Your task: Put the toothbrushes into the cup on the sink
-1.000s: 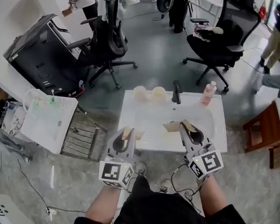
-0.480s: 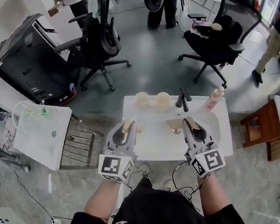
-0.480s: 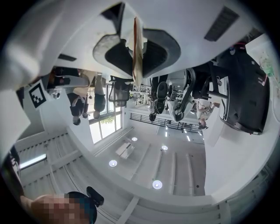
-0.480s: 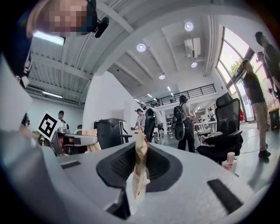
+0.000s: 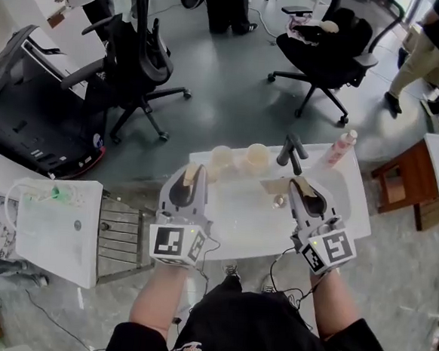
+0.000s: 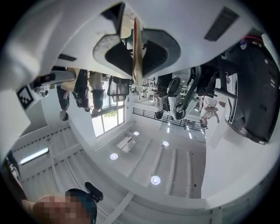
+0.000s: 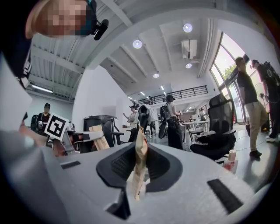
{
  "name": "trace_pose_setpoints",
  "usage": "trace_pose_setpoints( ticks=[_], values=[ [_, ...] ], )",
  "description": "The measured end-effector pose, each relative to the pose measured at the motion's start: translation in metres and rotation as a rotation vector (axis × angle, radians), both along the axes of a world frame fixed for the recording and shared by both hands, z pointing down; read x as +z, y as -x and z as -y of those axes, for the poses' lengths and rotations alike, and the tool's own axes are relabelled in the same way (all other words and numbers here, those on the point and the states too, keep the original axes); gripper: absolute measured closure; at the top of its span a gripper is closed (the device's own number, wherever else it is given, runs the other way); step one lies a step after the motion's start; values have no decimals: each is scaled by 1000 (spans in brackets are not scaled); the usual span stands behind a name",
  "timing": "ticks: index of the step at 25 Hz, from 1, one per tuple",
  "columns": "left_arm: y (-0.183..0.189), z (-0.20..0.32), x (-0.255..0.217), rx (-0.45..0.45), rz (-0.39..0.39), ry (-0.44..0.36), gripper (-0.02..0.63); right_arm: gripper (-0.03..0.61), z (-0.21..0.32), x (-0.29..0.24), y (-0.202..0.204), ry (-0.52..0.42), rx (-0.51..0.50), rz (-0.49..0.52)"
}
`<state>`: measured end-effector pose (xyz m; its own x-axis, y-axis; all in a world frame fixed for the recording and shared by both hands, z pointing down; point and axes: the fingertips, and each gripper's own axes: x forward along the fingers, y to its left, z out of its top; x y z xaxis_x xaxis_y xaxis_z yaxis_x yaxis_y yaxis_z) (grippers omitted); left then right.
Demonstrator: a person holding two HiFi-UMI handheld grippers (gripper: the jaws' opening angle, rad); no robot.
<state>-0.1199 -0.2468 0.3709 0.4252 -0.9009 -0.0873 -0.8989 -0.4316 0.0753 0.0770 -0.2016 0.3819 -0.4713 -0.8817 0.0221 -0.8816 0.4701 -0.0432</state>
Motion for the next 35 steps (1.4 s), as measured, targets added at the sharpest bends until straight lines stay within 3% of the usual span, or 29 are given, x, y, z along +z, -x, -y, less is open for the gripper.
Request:
trace_pose_setpoints(
  ticks=[5,18,35],
  values=[
    [8,24,6,19,-51,-18,554,522,6,6,5,19,32,-9],
    [13,84,63,3,-100,63,554,522,14,23,3,68,81,-31],
    [1,110,131,-5,-35,199,552,522,24,34,-1,97,98,-37]
  ],
)
